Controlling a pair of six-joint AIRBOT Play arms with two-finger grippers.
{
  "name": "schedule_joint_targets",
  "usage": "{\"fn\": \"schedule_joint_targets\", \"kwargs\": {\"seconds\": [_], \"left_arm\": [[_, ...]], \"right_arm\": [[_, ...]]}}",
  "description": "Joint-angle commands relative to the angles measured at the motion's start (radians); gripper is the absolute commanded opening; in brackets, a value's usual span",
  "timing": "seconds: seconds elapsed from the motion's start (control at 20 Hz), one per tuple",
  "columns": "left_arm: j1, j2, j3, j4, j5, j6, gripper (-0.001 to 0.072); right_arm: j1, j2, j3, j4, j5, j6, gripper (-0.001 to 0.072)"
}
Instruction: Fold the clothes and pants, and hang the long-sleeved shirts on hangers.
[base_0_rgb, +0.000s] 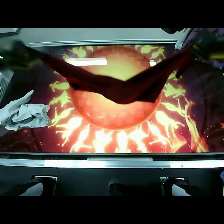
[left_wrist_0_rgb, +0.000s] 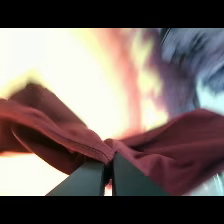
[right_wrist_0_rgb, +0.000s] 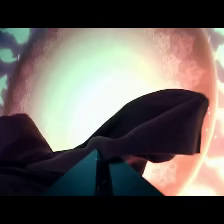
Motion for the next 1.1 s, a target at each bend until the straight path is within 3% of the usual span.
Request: {"fn": "schedule_joint_targets", "kwargs": {"seconds": [0.0,0.15,0.3,0.45,0.6,0.8,1.05], "left_arm": [[0.117,0.161,0.276,0.088,-0.121,-0.033,0.0017],[0.179,0.33,0.294,0.225,-0.121,-0.098,0.0017],[0.189,0.424,0.294,0.374,-0.106,-0.153,0.0016],[0.189,0.401,0.273,0.366,-0.109,-0.159,0.0016],[0.163,0.303,0.179,0.272,-0.122,-0.112,0.0016],[0.06,0.076,-0.014,0.27,-0.115,-0.056,0.0017],[-0.042,-0.321,-0.149,0.27,0.038,-0.046,0.0018]], "right_arm": [[0.0,0.183,0.104,-0.115,-0.187,0.018,0.0033],[0.0,0.338,0.104,-0.122,-0.317,0.069,0.0033],[0.0,0.403,0.104,-0.117,-0.342,0.166,0.0034],[0.0,0.356,0.103,-0.08,-0.353,0.243,0.0034],[0.001,0.201,0.099,-0.035,-0.412,0.258,0.0034],[0.001,-0.087,0.052,-0.034,-0.42,0.202,0.0035],[0.001,-0.498,0.001,-0.026,-0.194,0.176,0.0034]]}}
